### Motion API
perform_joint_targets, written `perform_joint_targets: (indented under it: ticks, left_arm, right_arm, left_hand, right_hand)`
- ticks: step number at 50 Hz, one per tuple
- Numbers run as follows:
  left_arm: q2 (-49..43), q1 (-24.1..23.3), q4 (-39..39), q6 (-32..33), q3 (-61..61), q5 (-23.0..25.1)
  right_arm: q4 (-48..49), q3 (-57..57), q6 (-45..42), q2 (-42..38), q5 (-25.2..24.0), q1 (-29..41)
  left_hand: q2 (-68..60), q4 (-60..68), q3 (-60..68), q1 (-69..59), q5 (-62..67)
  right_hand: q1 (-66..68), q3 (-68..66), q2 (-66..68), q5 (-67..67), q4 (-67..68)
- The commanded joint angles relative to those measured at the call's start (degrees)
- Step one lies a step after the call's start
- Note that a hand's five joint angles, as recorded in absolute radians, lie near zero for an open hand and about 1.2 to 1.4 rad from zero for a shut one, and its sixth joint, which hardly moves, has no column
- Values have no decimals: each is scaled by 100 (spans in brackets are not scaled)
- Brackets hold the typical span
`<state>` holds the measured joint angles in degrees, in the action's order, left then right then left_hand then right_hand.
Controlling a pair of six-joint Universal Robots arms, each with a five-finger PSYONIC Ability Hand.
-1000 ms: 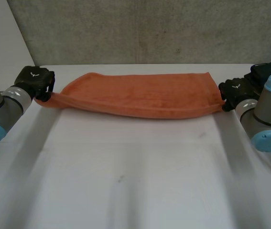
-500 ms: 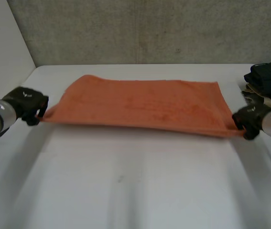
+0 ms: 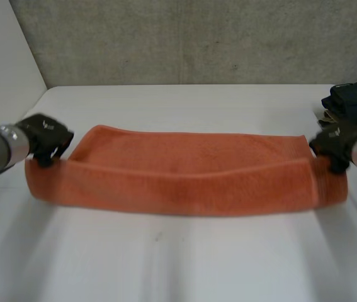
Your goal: Fold the laundry.
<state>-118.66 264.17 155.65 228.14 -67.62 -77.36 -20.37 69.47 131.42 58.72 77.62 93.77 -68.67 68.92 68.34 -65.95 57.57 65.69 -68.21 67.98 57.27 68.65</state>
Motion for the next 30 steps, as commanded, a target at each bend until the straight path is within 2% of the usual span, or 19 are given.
perform_joint_targets:
  ticks: [1, 5, 6, 9, 10, 13, 17, 22, 30]
  left_arm:
    - [-1009, -252, 921, -454, 2040, -147]
    - [-1212, -269, 1791, -989, 3551, -279]
    - [-1221, -269, 2132, -1391, 4015, -366]
    - [-1195, -252, 2583, -2087, 4476, -603]
    - [-1151, -260, 2871, -2499, 4608, -761]
    - [-1063, -313, 3285, -3168, 4583, -929]
    - [-1019, -313, 3629, -3399, 4338, -842]
    - [-1019, -252, 3867, -3347, 3854, -771]
    - [-1133, -155, 4175, -3329, 2475, -649]
  right_arm:
    - [1815, -1364, 797, -659, 322, 562]
    - [3037, -2305, 1236, -748, 920, 703]
    - [3535, -2576, 1472, -722, 1156, 747]
    - [4267, -2789, 1860, -608, 1386, 783]
    - [4713, -2790, 2105, -494, 1457, 817]
    - [5392, -2711, 2466, -318, 1457, 897]
    - [5544, -2614, 2485, -291, 1388, 993]
    - [5369, -2526, 2476, -387, 1255, 1020]
    - [4508, -1947, 2468, -695, 1053, 941]
  left_hand:
    - [-1133, 1108, 1166, -1405, 1243]
    - [-1133, 1108, 1166, -1405, 1243]
    - [-1133, 1108, 1166, -1405, 1243]
    - [-1133, 1108, 1166, -1405, 1243]
    - [-1133, 1108, 1166, -1405, 1243]
    - [-1133, 1108, 1166, -1405, 1243]
    - [-1133, 1108, 1166, -1405, 1243]
    - [-1133, 1108, 1166, -1405, 1243]
    - [-1133, 1108, 1166, -1405, 1243]
  right_hand:
    - [1431, -1179, 1202, 1273, 1135]
    - [1431, -1179, 1202, 1273, 1135]
    - [1431, -1179, 1202, 1273, 1135]
    - [1431, -1179, 1202, 1273, 1135]
    - [1431, -1179, 1202, 1273, 1135]
    - [1431, -1179, 1202, 1273, 1135]
    - [1431, -1179, 1202, 1273, 1135]
    - [1431, -1179, 1202, 1273, 1135]
    - [1431, -1179, 1202, 1273, 1135]
